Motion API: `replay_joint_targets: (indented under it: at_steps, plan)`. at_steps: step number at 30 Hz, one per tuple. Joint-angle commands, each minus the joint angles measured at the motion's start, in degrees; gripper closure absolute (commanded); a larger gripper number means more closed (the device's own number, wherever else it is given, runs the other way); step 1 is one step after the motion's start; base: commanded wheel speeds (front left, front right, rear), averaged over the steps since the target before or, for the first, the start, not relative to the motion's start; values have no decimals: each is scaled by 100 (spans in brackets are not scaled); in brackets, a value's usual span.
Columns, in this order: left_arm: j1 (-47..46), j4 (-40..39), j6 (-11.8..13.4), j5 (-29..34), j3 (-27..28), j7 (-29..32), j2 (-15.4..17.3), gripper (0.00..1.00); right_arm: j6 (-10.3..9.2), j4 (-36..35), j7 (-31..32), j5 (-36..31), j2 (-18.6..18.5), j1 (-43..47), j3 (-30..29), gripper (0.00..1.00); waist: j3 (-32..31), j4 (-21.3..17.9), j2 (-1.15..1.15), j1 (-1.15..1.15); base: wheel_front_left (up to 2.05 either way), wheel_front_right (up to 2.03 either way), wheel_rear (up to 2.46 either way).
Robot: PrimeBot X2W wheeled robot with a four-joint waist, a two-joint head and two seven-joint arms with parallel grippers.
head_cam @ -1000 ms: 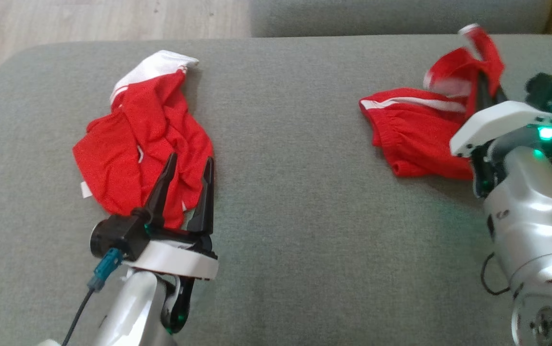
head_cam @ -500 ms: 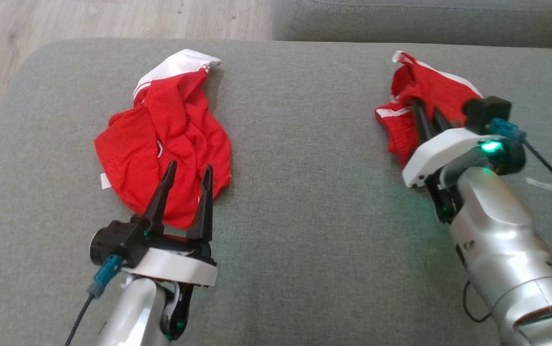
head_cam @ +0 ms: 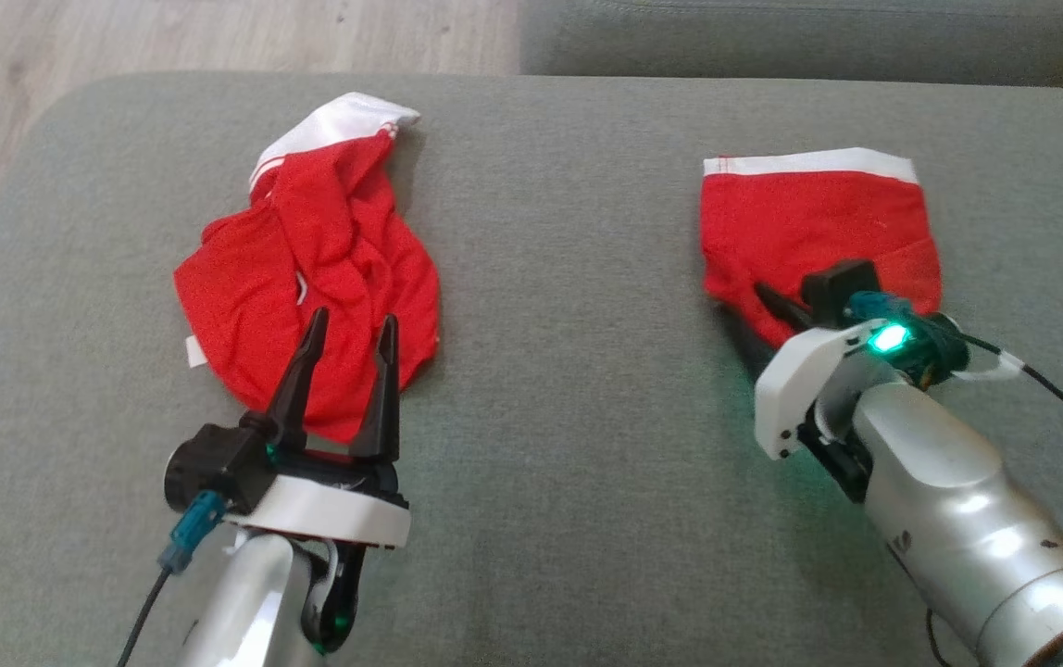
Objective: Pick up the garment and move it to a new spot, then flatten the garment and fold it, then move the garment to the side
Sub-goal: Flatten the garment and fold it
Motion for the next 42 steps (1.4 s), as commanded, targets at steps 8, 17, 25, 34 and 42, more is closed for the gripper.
replay_joint_targets:
  at_steps: [8, 17, 25, 34, 42]
  plan:
    - [-108, -204, -28, -20, 318, -30, 31, 0, -5, -711, -212, 842, -225, -133, 482, 0, -191, -467, 0, 0, 0, 0, 0]
    - [-69, -528, -5, 31, 647, -30, 17, 0, -5, -1594, -846, 1232, -809, -310, -484, 0, -303, -1116, 0, 0, 0, 0, 0]
    - [34, -709, -13, 113, 807, -30, -1, 0, -5, -3081, -864, -479, -316, 1052, -2852, 0, -324, -1509, 0, 0, 0, 0, 0]
    - [238, -776, -23, 155, 906, -30, -16, 0, -5, -4085, -865, -1722, 614, 2465, -3950, 0, -266, -1606, 0, 0, 0, 0, 0]
    - [19, -771, -28, 176, 703, -30, -19, 0, -5, -3953, -808, -1946, 664, 2087, -3807, 100, 149, -1281, 0, 0, 0, 0, 0]
